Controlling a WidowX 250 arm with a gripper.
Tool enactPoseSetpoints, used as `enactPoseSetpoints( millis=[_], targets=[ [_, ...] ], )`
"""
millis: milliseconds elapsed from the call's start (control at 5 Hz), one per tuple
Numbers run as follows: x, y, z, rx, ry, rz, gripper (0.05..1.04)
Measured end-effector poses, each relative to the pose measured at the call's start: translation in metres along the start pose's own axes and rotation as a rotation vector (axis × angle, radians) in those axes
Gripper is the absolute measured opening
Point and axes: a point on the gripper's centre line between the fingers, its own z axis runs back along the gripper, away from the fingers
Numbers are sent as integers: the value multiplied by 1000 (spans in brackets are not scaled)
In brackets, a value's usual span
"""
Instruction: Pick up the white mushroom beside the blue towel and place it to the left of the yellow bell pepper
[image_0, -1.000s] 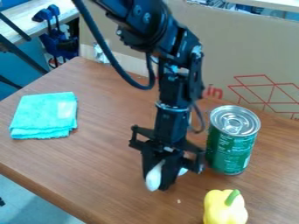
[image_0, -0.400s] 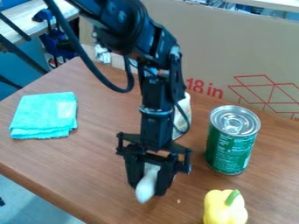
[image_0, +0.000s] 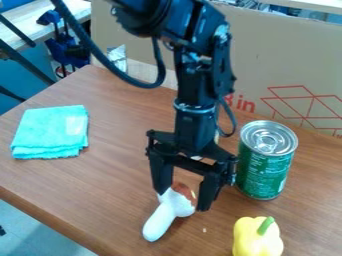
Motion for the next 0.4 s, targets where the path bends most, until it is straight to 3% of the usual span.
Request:
enactPoseSetpoints(
  millis=[200, 400],
  targets=[
    [-1, -5, 28, 75, 22, -54, 1007],
    [-10, -11, 59, 80, 22, -94, 1007]
  ],
)
